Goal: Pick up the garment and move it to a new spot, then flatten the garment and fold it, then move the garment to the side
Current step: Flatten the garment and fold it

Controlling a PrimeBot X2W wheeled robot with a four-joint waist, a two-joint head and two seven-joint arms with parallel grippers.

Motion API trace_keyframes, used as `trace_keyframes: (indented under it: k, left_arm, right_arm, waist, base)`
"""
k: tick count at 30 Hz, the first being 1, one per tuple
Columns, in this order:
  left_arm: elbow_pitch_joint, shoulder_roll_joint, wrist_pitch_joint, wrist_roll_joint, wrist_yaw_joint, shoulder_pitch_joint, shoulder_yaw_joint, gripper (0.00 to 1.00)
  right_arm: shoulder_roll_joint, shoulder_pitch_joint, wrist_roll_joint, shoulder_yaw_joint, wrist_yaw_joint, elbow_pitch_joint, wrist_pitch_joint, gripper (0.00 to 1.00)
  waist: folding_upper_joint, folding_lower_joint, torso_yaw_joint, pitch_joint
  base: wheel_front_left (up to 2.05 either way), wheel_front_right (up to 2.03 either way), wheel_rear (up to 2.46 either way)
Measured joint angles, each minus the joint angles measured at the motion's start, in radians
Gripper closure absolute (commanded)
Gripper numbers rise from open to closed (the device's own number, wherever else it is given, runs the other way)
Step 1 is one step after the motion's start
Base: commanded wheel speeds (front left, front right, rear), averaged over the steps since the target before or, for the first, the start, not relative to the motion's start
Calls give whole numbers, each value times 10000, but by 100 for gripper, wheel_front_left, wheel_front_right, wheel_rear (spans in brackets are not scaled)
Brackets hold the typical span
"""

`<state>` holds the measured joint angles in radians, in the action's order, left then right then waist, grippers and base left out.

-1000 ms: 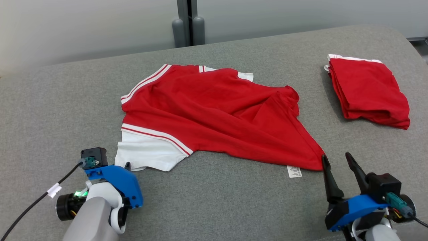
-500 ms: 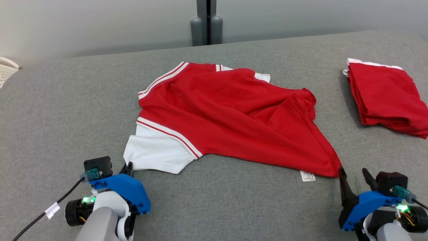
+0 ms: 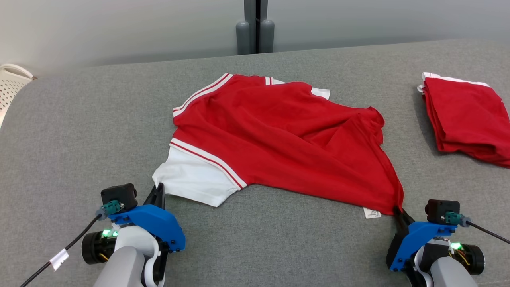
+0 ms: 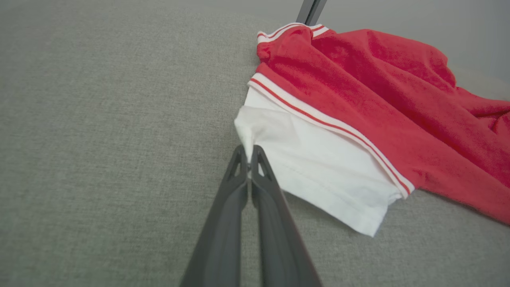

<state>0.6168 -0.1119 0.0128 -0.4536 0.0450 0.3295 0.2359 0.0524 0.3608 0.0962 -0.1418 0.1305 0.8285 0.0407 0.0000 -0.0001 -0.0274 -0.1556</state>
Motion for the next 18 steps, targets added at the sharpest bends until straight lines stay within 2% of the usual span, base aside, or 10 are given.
trace_keyframes:
  k: [5, 9, 11, 18]
  left_arm:
    - [-512, -19, -142, -167, 67, -69, -88, 100]
    - [-1131, 52, -270, -639, -153, -80, -330, 100]
    - [-1584, 98, -466, -802, -301, -75, -418, 100]
    - [-3603, -31, -660, -1104, -537, -35, -640, 100]
  right_arm:
    - [-10, 118, 556, 405, -2, 167, 414, 100]
    - [-21, 293, 1517, 984, 0, -207, 771, 100]
    - [-19, 295, 2619, 1392, 0, -623, 796, 100]
    - [157, -119, 3927, 1856, 0, -3097, 466, 100]
  waist:
    - [0, 0, -67, 147]
    - [2, 1, -115, 384]
    - [2, 1, -115, 561]
    - [2, 0, -110, 1335]
  base:
    - [0, 0, 0]
    - [0, 0, 0]
    - [0, 0, 0]
    - [0, 0, 0]
